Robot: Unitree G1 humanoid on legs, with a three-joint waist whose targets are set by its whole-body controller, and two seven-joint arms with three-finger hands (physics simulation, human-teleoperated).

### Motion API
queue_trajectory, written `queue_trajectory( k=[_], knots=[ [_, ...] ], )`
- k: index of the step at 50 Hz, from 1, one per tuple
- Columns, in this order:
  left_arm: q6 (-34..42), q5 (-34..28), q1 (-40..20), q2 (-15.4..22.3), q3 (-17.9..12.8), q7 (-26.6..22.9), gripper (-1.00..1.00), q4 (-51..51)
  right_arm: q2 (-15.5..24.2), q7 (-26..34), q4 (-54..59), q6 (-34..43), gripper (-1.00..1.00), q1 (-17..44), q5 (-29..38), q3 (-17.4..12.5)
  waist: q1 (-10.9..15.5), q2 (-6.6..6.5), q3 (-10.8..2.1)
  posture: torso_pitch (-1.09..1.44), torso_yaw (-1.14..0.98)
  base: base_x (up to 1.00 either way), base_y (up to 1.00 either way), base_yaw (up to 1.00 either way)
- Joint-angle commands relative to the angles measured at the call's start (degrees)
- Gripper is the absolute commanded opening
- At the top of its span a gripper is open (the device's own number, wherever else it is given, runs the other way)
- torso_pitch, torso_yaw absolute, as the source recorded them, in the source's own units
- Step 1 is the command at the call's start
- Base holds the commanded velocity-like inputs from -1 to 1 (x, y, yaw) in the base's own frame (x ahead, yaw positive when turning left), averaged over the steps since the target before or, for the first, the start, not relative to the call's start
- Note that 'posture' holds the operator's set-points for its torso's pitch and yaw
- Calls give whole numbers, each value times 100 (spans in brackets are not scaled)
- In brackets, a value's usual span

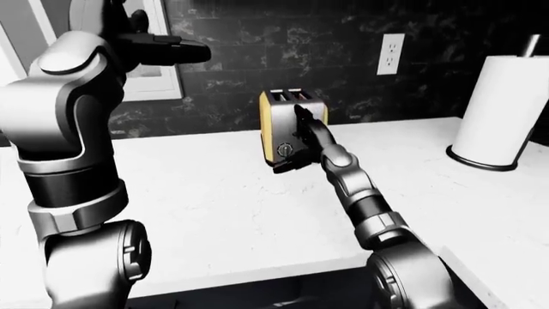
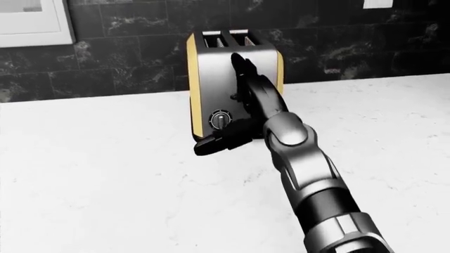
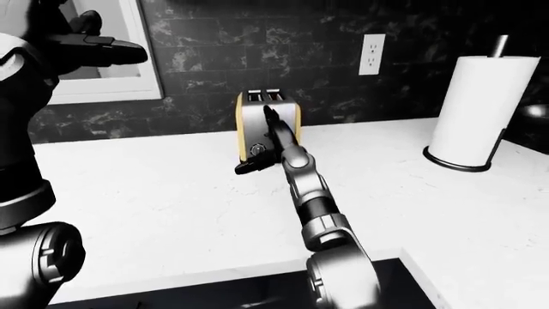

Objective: Push down the lever of the toaster to turn it on.

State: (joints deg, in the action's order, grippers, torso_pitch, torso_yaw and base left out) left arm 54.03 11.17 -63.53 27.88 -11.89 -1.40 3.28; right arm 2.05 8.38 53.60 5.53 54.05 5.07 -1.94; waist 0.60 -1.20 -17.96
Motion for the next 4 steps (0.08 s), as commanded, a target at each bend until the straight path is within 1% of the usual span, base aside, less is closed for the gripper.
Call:
queue_trajectory(
  k=[1, 4],
  knots=[
    [-145, -12, -191, 65, -50, 14, 100, -106, -67, 242, 519, 973, 100, -192, 62, 96, 10, -35, 99, -41, 0, 0, 0, 0],
    [-124, -6, -193, 67, -49, 18, 100, -129, -61, 269, 531, 1136, 100, -177, 89, 93, 13, -34, 98, -41, 0, 0, 0, 0]
  ],
)
